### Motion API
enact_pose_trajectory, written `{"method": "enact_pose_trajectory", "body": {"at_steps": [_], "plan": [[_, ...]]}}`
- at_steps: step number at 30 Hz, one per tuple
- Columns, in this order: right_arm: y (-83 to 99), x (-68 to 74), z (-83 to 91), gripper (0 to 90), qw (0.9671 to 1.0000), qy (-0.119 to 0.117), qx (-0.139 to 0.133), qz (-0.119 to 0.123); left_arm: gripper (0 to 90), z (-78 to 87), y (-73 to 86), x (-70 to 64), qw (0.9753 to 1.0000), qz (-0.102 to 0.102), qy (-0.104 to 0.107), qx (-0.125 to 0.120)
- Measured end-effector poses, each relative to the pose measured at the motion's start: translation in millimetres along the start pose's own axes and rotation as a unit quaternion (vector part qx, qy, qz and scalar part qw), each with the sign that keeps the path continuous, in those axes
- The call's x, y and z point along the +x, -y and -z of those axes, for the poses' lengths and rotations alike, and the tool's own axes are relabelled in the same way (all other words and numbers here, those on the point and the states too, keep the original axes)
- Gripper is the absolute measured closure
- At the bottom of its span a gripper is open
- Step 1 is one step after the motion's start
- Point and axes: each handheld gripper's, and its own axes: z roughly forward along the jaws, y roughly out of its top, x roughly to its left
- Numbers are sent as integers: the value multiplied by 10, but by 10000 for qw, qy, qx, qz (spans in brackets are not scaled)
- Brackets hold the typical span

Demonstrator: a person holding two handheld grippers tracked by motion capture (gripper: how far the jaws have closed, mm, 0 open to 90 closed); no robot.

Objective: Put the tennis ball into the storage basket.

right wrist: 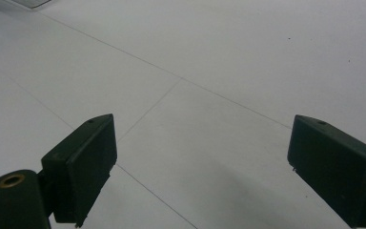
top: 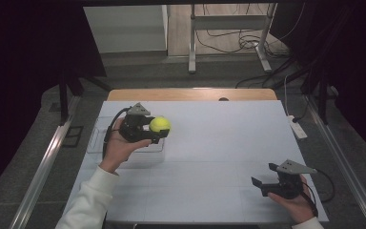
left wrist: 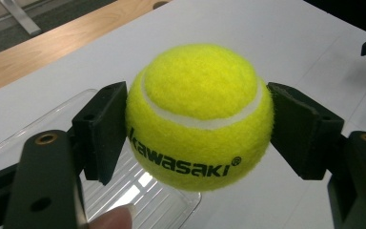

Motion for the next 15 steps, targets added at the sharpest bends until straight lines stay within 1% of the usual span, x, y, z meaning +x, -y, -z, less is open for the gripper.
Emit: {"method": "enact_pose_trajectory", "body": {"at_steps": [9,15], "plan": [[-1,0,6,94,10000,5,-16,-9,259,54,9,66,9999,74,-86,-20],[-8,1,17,94,10000,-6,-82,-36,259,89,18,108,9998,117,-168,-37]]}}
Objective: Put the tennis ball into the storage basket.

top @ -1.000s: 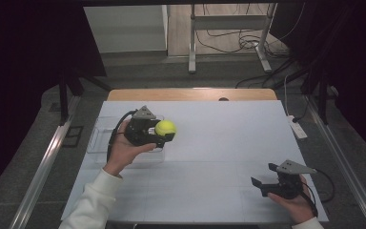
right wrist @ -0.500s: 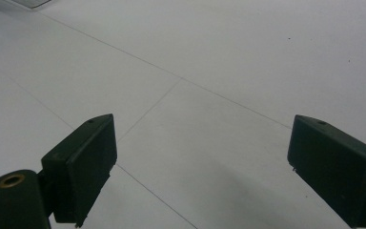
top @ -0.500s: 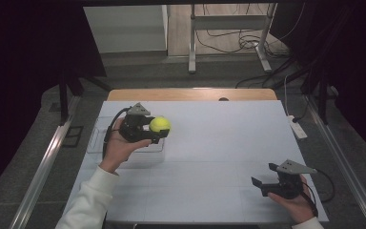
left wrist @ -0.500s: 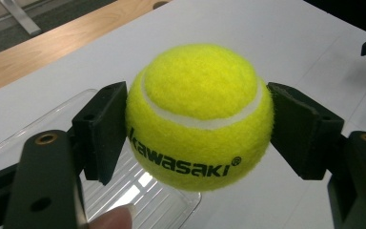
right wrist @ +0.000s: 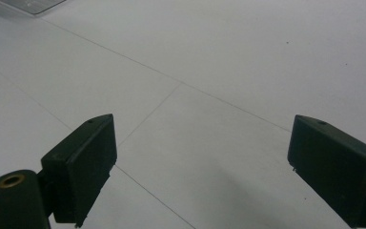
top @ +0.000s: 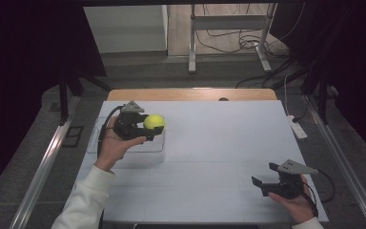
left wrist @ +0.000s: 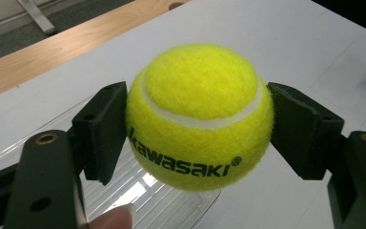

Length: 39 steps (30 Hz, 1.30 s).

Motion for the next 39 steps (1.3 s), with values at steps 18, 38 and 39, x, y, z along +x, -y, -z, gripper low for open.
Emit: {"method": "enact_pose_trajectory", "body": {"at_steps": [18,38,39], "plan": [[-15,18,20,93,10000,-29,-73,13,259,73,51,145,9996,138,-255,10],[-11,10,18,93,10000,-14,-57,-14,259,111,121,417,9975,468,-539,-5],[-12,10,17,93,10000,-14,-55,-13,259,112,122,426,9973,477,-554,-10]]}}
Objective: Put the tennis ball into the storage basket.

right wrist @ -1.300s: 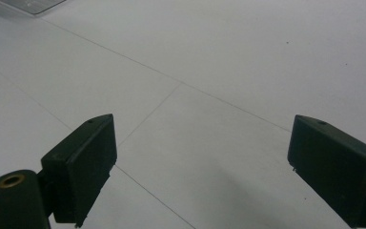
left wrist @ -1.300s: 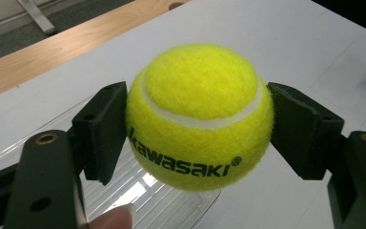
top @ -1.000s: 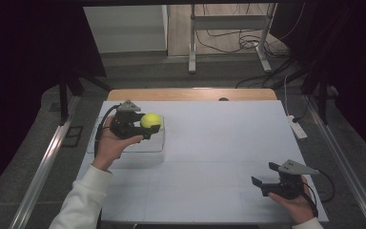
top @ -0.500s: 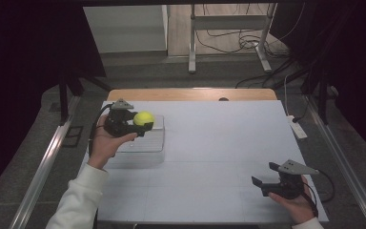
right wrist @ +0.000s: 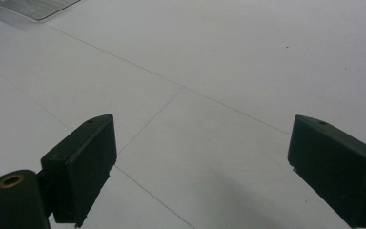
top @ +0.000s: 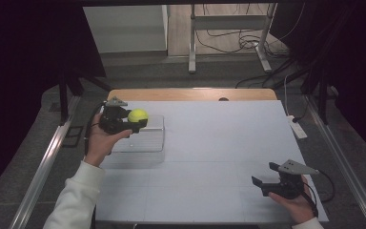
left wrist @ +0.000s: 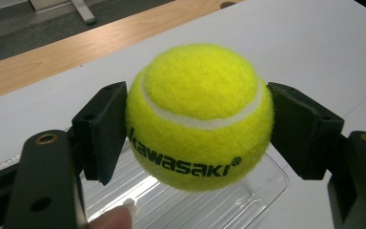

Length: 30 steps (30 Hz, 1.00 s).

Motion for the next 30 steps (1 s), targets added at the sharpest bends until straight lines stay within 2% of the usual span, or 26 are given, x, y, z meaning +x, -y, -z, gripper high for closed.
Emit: {"method": "enact_pose_trajectory", "body": {"at_steps": [13,23,30], "plan": [[2,-7,0,93,10000,4,20,-20,259,7,-23,126,9998,114,-146,49],[5,-8,6,93,10000,4,11,-40,259,25,-39,166,9996,141,-229,18],[4,-14,14,93,10000,13,-7,-44,259,22,-16,284,9990,288,-345,57]]}}
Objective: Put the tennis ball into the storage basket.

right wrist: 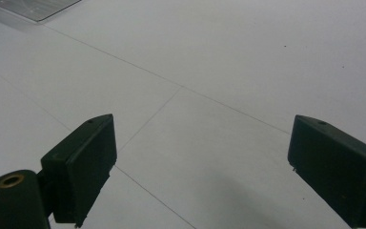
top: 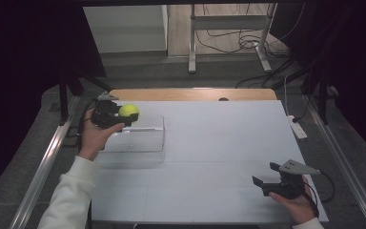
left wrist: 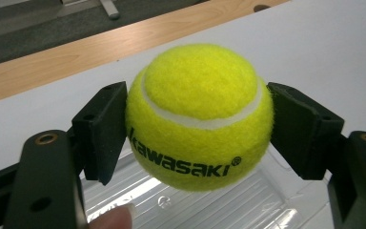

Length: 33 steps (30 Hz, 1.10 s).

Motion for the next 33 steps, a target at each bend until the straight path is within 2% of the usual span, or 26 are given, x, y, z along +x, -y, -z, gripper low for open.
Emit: {"method": "enact_pose_trajectory", "body": {"at_steps": [12,27,33], "plan": [[0,0,8,93,10000,7,-5,9,258,-57,102,258,9992,281,-272,74],[0,1,4,93,10000,8,2,3,258,-30,223,472,9976,450,-494,152],[-1,3,4,93,10000,11,1,7,258,-22,256,536,9971,511,-522,205]]}}
